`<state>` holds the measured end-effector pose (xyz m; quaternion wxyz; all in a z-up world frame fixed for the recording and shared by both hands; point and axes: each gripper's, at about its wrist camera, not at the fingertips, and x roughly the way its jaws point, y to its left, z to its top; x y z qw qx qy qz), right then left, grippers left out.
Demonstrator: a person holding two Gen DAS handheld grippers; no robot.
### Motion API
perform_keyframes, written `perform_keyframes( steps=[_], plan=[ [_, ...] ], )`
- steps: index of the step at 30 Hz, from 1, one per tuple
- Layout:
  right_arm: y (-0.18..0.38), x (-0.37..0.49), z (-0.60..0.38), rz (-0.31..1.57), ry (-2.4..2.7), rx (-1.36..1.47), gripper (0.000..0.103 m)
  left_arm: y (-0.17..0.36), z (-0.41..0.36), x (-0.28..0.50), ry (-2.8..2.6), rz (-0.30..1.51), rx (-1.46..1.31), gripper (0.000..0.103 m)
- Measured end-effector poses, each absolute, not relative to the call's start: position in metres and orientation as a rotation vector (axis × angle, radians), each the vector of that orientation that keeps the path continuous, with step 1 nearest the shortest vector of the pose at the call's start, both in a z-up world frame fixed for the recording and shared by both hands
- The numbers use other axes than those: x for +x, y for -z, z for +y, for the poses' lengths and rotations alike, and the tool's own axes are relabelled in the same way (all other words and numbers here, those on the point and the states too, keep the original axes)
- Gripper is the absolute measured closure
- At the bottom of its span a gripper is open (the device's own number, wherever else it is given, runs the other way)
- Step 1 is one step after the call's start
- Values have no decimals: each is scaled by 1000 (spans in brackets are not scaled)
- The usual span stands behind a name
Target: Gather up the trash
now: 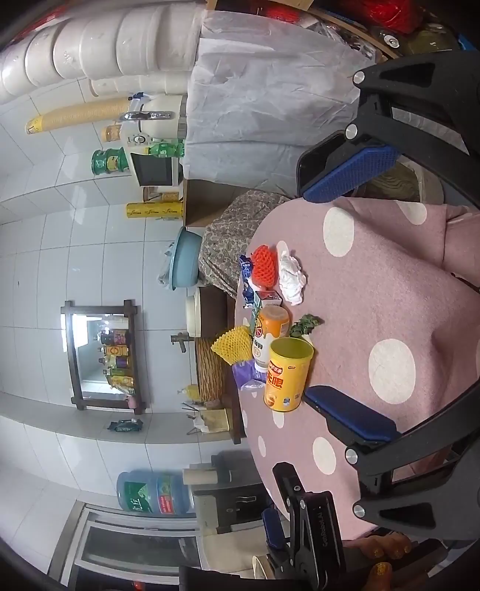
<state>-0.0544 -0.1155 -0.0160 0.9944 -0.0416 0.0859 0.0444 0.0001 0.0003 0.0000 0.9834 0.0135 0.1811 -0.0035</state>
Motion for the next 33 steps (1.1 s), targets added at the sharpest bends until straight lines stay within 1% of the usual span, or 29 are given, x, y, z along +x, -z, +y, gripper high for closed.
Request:
perform_keyframes(
  steps=[1,11,33],
  plan=[
    [10,-40,-148,219,-133,28,5,0,1,0,8,367,25,5],
    [14,-49,-126,222,-135,27,5,1,7,1,16,378,28,5],
    [15,-48,-130,225,-119,38,5,5,0,0,22,388,34,5]
  ],
)
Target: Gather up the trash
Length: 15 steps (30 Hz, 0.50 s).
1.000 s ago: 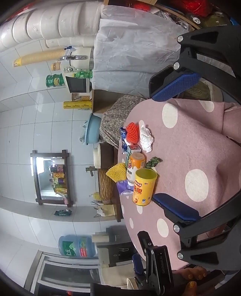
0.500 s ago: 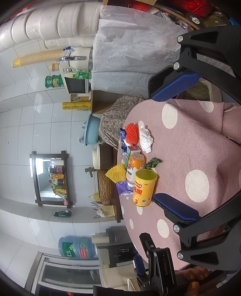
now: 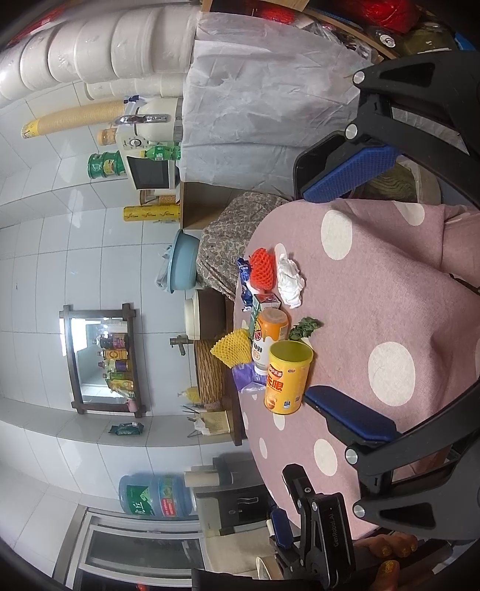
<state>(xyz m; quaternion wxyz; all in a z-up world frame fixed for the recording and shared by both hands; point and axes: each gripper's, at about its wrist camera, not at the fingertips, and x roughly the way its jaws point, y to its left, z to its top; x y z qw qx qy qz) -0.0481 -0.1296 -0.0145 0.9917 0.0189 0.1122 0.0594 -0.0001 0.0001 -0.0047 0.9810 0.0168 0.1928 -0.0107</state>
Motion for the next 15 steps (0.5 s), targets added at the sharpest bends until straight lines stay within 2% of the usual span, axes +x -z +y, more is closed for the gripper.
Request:
perform_keyframes(
  steps=[15],
  plan=[
    [13,-48,-131,227,-136,50,5,4,-1,-1,23,393,28,5]
  ],
)
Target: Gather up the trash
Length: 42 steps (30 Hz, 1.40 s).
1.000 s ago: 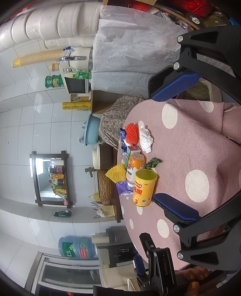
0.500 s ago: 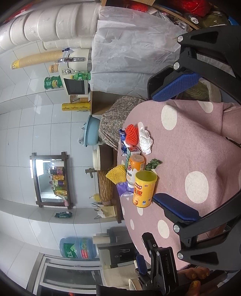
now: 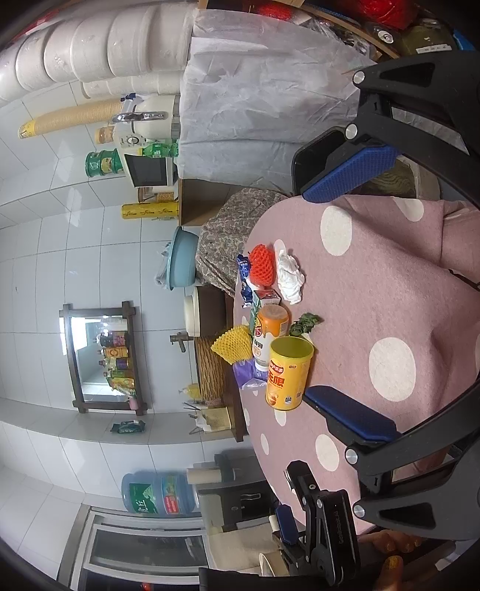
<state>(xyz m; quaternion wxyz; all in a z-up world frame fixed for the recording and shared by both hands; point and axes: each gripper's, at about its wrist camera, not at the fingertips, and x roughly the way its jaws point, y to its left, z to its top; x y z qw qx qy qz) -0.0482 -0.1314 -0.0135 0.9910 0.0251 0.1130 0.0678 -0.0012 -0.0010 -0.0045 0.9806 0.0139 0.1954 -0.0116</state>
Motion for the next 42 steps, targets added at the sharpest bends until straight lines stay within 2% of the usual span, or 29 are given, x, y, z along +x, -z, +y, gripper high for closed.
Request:
perform_keyframes(
  steps=[42],
  plan=[
    [15,-46,-130,241,-136,42,5,16,-13,1,56,410,52,5]
  ],
)
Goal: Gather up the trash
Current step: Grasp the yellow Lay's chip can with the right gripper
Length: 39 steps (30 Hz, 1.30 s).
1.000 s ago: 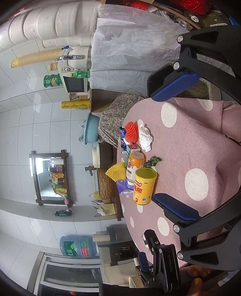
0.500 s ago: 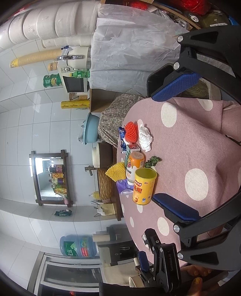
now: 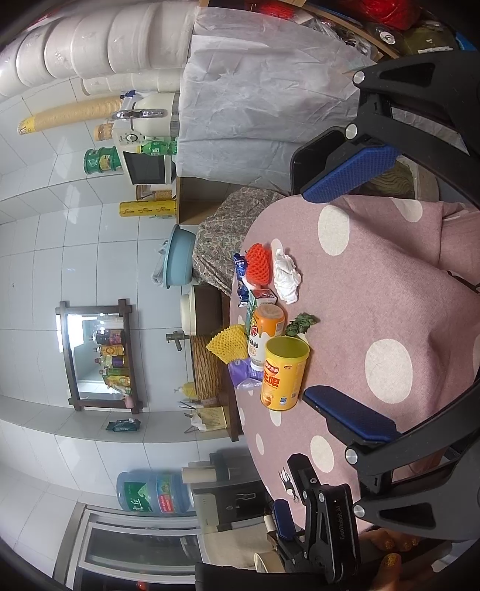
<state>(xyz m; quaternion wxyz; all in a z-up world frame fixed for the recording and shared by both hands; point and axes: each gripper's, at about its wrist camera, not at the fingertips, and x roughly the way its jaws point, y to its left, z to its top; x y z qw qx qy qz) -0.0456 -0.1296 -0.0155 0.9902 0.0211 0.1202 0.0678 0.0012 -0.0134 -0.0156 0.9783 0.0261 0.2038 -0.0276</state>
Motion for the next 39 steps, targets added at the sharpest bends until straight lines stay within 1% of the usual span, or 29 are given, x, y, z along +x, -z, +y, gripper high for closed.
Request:
perform_keyframes(
  steps=[3,8,13,18,20,26,32,36,38,39],
  plan=[
    [19,-39,-132,261,-152,46,5,19,-12,9,84,436,59,5],
    [30,-19,-137,323,-198,48,5,31,-3,34,136,536,44,5],
    [48,15,-142,429,-328,73,5,38,10,58,151,602,59,5],
    [38,58,-126,488,-519,6,5,32,34,73,114,639,21,5],
    [30,74,-109,508,-597,-69,5,28,43,76,93,643,13,5],
    [18,123,-35,517,-721,-461,5,27,60,88,49,673,45,5],
    [28,163,28,541,-767,-806,5,33,79,98,28,713,20,5],
    [41,181,51,561,-766,-974,6,35,88,101,28,723,-3,5],
    [46,187,57,580,-765,-1018,10,36,89,101,29,725,7,5],
    [49,191,60,593,-769,-1043,15,36,89,102,29,725,15,5]
  ],
)
